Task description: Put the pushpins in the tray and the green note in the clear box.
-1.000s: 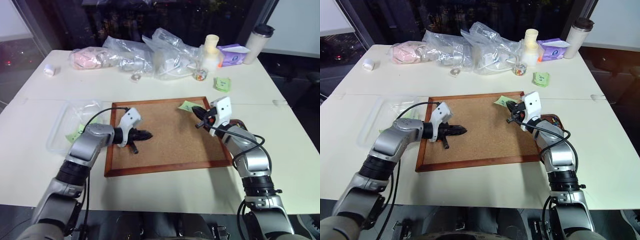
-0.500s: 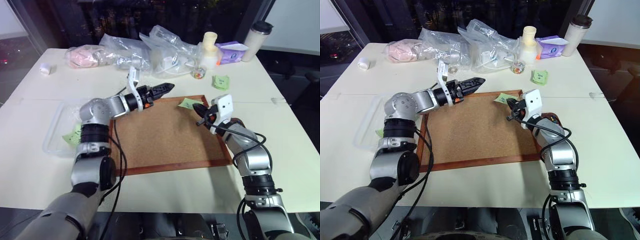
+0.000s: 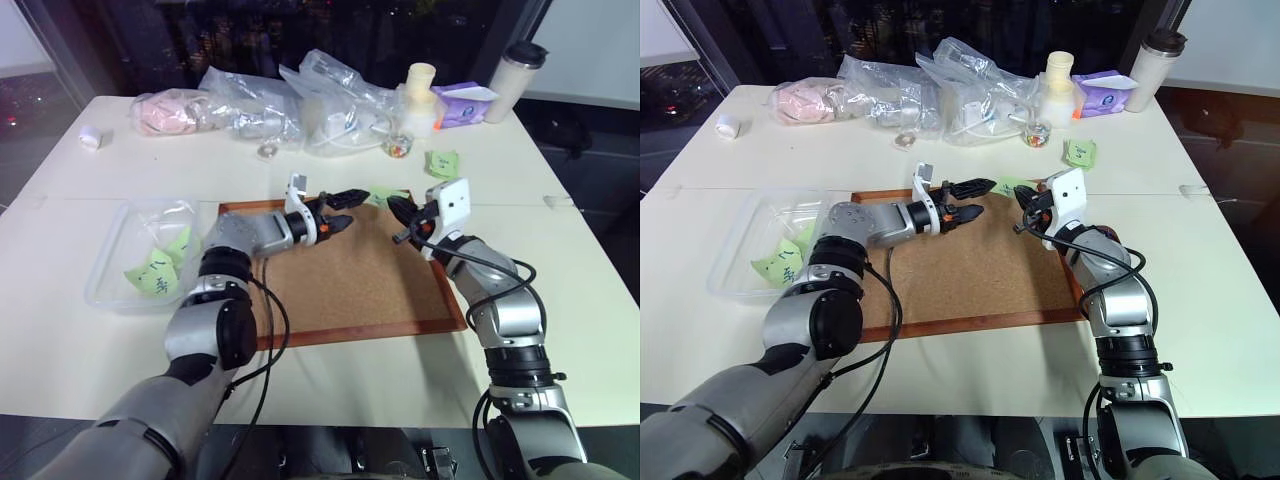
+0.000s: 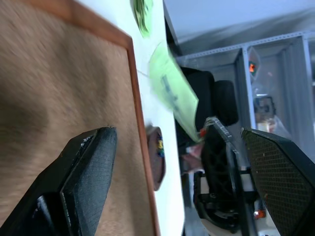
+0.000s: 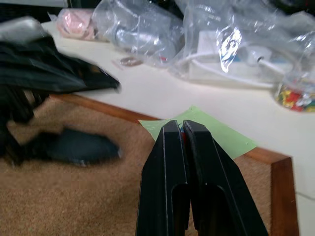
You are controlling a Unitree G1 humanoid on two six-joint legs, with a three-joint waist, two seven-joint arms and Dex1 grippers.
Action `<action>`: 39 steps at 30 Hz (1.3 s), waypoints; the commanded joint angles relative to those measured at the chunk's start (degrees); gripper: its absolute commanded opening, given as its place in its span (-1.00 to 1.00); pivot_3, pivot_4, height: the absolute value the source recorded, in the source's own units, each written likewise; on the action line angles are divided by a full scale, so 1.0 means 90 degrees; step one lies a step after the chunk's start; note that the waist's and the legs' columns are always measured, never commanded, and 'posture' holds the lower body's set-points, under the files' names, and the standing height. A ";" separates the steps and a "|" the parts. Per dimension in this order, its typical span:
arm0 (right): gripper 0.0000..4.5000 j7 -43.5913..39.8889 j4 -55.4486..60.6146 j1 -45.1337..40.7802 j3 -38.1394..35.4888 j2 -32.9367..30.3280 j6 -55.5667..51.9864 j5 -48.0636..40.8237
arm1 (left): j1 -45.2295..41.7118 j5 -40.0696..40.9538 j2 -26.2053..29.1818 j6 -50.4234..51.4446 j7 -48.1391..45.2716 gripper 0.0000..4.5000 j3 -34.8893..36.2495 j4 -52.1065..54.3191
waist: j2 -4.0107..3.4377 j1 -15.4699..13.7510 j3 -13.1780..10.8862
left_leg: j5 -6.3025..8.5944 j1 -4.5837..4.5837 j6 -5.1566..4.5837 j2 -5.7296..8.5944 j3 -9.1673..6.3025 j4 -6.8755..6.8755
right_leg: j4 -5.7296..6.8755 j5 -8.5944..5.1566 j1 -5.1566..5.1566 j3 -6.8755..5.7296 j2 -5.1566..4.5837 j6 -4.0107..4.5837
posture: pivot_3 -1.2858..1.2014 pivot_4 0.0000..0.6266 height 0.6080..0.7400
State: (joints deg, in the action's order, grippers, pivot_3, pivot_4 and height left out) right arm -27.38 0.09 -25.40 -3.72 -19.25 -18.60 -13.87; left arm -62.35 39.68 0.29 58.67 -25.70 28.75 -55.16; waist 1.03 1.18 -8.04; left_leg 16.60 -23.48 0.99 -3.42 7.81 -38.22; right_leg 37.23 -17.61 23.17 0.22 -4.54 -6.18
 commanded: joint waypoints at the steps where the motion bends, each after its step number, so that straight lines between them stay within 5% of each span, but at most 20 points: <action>1: -1.00 0.0020 0.0360 -0.0096 -0.0110 -0.0038 -0.0030 -0.0118 | -0.0247 0.0193 -0.0109 -0.0418 0.0019 0.96 0.0226 -0.0224 | 0.0000 -0.0002 0.0000 | 0.0000 0.0000 0.0001 0.0000 0.0000 0.0000 | 0.0000 0.0000 0.0000 0.0000 0.0000 0.0000 | 0.03 -0.52 0.95; 10: -1.00 0.0093 0.0576 -0.0049 -0.0062 0.0023 -0.0118 -0.0112 | -0.0770 0.0203 -0.0564 -0.1865 0.0113 0.86 0.0676 -0.1323 | 0.0001 -0.0021 0.0000 | 0.0000 0.0000 0.0001 0.0004 0.0000 0.0000 | -0.0002 0.0000 -0.0002 -0.0002 -0.0002 0.0000 | 0.03 -0.52 0.95; 13: -1.00 0.0117 0.0632 -0.0015 -0.0042 0.0040 -0.0133 -0.0114 | -0.0856 0.0133 -0.0689 -0.2019 0.0061 0.39 0.0640 -0.1437 | 0.0001 -0.0023 0.0000 | 0.0000 0.0000 0.0000 0.0005 0.0000 0.0000 | -0.0004 0.0000 -0.0004 -0.0003 -0.0002 -0.0001 | 0.03 -0.52 0.95; 19: -1.00 0.0145 0.0747 0.0079 -0.0022 0.0049 -0.0177 -0.0143 | -0.0943 0.0226 -0.0772 -0.2305 -0.0024 -0.98 0.0751 -0.1508 | 0.0000 0.0002 0.0000 | -0.0001 0.0000 0.0002 0.0005 -0.0003 0.0002 | -0.0001 -0.0001 -0.0003 -0.0004 -0.0001 -0.0001 | 0.03 -0.52 0.95; 27: -1.00 0.0187 0.0798 0.0201 -0.0014 0.0111 -0.0195 -0.0151 | -0.0939 0.0129 -0.0762 -0.2326 -0.0224 -0.99 0.0626 -0.1447 | 0.0000 -0.0015 0.0000 | -0.0001 0.0000 0.0002 0.0006 -0.0004 0.0001 | -0.0002 -0.0001 -0.0004 -0.0006 -0.0002 -0.0001 | 0.03 -0.52 0.95; 39: -1.00 0.1273 0.2118 0.0750 -0.1586 0.0141 -0.1263 -0.1345 | -0.0524 -0.0727 -0.0421 -0.2256 -0.0644 -0.99 -0.0369 -0.0972 | 0.0000 -0.0031 0.0000 | -0.0002 -0.0001 0.0003 0.0005 -0.0009 0.0004 | -0.0002 -0.0001 -0.0005 -0.0009 -0.0002 -0.0001 | 0.03 -0.52 0.95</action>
State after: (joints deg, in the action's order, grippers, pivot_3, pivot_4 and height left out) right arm -17.11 16.73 -20.08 -15.91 -17.40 -28.77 -24.75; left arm -66.69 35.43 -3.74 38.43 -29.14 28.46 -66.90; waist 1.04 0.90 -8.05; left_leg 16.59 -23.49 1.02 -3.37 7.74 -38.19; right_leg 37.21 -17.62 23.11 0.15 -4.55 -6.19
